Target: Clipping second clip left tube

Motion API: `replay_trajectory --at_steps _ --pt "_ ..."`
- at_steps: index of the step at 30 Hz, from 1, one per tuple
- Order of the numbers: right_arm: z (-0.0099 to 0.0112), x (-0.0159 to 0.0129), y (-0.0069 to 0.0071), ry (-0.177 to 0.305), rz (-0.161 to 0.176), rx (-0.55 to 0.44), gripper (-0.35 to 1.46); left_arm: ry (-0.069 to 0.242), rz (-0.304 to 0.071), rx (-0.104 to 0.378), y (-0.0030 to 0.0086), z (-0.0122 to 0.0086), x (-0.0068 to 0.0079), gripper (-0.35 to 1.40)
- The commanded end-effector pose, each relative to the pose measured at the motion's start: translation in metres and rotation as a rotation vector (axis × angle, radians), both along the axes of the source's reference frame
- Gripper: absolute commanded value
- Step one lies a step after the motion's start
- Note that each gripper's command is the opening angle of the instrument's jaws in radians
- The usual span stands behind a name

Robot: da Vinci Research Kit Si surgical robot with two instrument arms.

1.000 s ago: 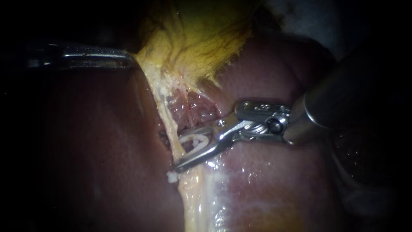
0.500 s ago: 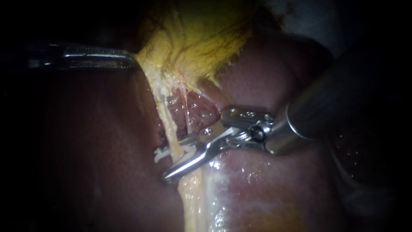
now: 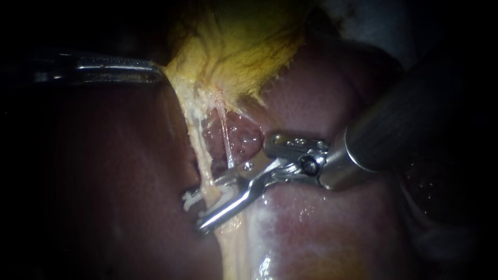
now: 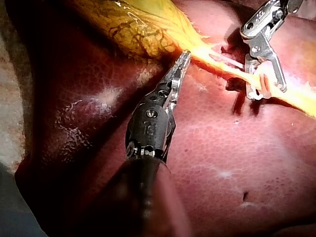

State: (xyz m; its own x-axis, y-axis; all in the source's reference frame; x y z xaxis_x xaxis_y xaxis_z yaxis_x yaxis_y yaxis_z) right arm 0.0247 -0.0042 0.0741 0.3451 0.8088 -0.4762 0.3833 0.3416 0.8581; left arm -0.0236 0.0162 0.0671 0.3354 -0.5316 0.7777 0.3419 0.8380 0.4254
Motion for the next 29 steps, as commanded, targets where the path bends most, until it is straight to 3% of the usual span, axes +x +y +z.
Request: replay_trajectory --at_steps 1,9,12,29 --pt "0.0002 -0.0001 0.0001 -0.009 0.017 0.000 0.36 0.000 0.000 0.000 0.0000 0.0000 0.0000 -0.35" --pt "0.0004 -0.0007 0.0004 -0.011 0.022 0.001 -0.08 0.000 0.000 0.000 0.0000 0.0000 0.0000 -0.35" --pt "0.0004 -0.0008 0.0004 -0.011 0.021 0.001 -0.35 0.000 0.000 0.000 0.0000 0.0000 0.0000 -0.35" --pt "0.0005 -0.0011 0.0003 -0.037 0.006 -0.014 -0.35 0.000 0.000 0.000 0.0001 -0.0001 0.0000 -0.35"
